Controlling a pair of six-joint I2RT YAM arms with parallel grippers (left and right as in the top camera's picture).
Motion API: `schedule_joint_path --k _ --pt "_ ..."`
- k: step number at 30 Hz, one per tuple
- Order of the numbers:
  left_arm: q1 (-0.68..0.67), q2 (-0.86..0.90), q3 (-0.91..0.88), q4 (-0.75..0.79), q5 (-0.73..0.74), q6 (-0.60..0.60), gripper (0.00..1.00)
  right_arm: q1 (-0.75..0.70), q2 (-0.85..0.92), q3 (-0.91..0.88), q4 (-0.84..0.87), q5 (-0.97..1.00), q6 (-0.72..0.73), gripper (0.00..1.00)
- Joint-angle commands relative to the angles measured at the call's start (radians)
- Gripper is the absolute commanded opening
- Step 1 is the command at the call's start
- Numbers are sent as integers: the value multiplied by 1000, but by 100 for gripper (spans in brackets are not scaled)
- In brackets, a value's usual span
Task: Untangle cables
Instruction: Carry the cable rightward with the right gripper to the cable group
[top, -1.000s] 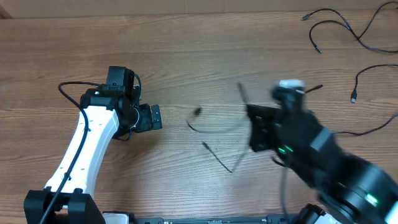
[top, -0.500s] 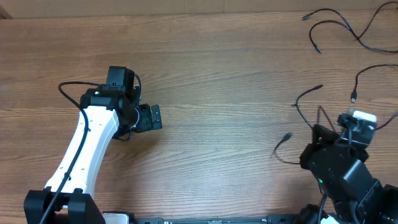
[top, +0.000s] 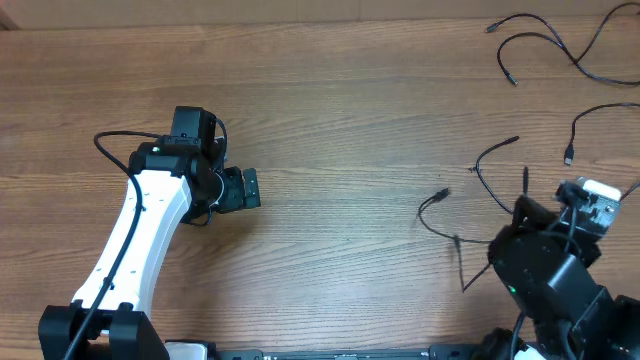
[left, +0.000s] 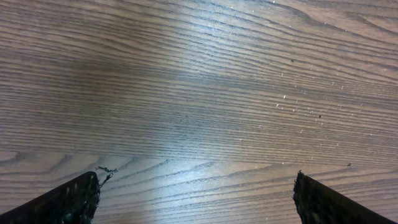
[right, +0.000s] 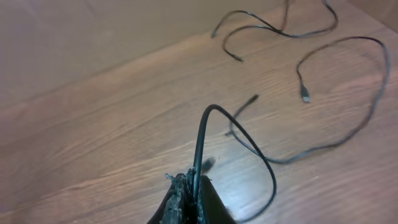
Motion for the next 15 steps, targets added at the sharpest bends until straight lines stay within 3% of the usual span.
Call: schedule_joint_path --k 1,8,15 --pt "-6 4 -3 3 3 -9 99 -2 40 18 56 -24 -109 4" --pt "-6 4 -3 3 3 -10 100 -25 140 18 122 -109 -233 4" --pt "-6 4 -3 3 3 -10 99 -204 258 18 260 -351 -524 4"
